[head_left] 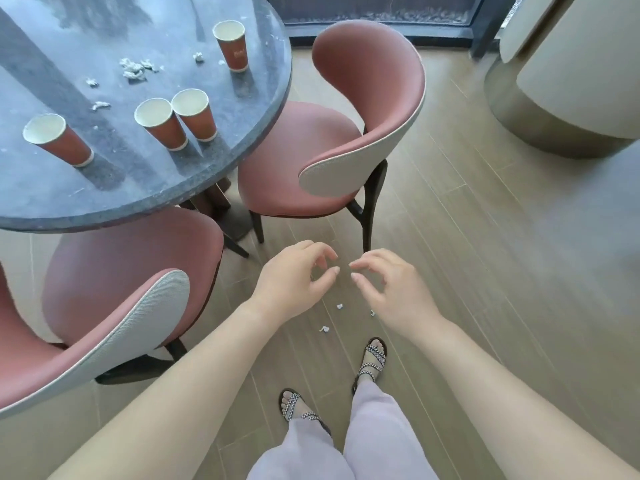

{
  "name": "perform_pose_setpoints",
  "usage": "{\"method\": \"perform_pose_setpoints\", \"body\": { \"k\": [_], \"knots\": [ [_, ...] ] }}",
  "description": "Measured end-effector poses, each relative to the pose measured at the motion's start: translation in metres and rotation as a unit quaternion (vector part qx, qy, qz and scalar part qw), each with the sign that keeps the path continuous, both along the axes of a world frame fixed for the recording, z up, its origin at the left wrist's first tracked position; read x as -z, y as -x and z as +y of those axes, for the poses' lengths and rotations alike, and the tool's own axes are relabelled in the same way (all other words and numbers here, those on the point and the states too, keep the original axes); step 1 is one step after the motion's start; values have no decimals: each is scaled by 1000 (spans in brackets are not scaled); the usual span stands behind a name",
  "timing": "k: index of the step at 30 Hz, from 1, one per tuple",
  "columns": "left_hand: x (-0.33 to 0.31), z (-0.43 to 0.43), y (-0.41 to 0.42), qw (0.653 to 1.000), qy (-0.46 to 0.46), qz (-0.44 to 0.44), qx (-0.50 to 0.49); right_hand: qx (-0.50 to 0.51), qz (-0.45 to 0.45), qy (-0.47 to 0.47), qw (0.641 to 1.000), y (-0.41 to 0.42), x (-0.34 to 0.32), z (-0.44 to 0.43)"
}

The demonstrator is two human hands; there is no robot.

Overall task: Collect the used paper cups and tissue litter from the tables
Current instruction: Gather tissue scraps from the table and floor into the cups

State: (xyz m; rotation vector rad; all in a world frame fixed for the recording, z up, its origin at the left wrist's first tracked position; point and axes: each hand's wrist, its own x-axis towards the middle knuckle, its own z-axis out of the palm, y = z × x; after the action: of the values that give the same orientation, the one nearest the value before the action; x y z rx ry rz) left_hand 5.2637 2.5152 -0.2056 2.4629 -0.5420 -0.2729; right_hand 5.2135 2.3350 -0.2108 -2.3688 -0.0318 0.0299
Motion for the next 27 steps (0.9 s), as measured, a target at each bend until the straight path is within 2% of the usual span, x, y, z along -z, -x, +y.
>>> {"method": "perform_pose_setpoints", "body": {
  "k": [8, 15, 20, 27],
  "knots": [
    [20, -17, 25, 1000, -17, 18, 6, -2, 4, 22, 1000, 22, 18, -18],
    [81, -49, 40, 997, -43, 63, -8, 6, 38, 5, 999, 30, 82, -58],
    [173, -71, 36, 994, -50, 92, -29, -7, 51, -2, 999, 22, 178, -80],
    [357, -87, 12, 991, -39, 119, -45, -25, 100, 7, 995, 0, 364, -93]
  ]
}}
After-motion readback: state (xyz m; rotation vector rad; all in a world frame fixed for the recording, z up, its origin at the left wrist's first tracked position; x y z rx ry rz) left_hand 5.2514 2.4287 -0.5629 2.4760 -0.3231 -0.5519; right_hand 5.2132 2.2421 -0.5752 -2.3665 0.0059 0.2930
